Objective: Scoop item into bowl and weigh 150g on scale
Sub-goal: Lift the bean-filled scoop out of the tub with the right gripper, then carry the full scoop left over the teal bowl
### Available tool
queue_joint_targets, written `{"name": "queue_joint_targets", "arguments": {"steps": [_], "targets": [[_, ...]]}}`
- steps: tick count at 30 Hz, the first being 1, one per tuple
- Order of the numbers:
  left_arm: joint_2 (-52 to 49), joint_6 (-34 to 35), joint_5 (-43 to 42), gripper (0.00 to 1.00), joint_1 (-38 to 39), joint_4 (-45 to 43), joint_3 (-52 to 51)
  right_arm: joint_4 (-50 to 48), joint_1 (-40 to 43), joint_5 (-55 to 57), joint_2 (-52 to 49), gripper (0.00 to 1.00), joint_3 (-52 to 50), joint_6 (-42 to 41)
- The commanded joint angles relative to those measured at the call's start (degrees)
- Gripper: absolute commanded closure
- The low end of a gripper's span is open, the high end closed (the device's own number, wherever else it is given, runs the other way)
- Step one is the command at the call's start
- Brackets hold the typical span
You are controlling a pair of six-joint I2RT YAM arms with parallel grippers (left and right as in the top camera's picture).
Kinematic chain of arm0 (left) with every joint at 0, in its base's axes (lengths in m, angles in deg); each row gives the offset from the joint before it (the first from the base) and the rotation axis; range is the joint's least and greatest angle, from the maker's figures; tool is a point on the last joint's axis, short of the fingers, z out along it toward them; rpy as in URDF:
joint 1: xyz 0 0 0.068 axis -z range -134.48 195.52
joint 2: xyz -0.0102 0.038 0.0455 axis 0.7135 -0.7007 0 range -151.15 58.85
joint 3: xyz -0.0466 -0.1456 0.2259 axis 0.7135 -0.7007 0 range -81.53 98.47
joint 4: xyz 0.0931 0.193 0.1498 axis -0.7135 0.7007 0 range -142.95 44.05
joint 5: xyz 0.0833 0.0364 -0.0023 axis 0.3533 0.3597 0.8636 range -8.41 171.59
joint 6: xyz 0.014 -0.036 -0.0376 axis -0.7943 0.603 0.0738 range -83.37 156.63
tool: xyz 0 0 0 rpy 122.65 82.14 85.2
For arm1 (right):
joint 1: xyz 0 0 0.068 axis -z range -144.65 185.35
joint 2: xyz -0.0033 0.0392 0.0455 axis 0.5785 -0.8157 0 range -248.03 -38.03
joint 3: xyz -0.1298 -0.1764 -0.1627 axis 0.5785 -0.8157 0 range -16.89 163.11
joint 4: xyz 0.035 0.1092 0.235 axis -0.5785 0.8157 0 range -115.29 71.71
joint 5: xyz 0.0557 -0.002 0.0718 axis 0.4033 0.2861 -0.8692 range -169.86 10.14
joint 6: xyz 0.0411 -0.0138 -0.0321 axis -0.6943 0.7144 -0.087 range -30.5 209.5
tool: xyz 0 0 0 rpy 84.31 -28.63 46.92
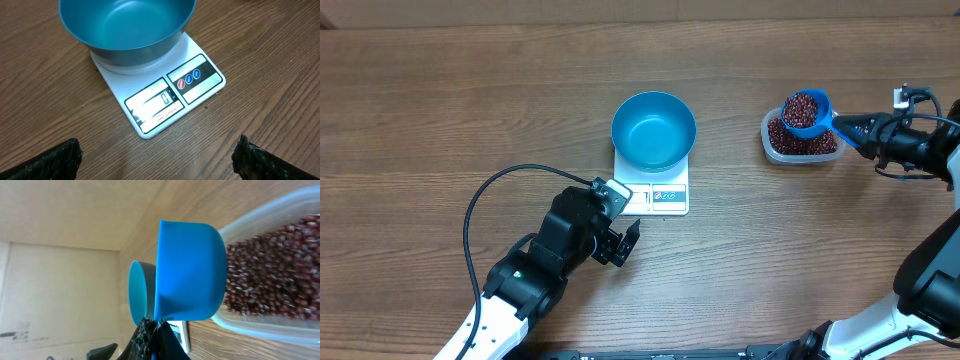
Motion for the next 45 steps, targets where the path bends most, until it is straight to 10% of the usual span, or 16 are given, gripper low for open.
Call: {"name": "queue_joint_targets", "arguments": {"steps": [1,45], "targets": [[-0.31,-0.70,0.55,0.00,-0.39,-0.04,-0.09,-0.59,0.33,-7.78,-0.13,0.96,-0.28,1.68],[-0.31,-0.70,0.55,0.00,-0.39,-0.04,-0.09,6.19,-22.67,-11.10,0.52,0.96,10.86,-1.88]]}}
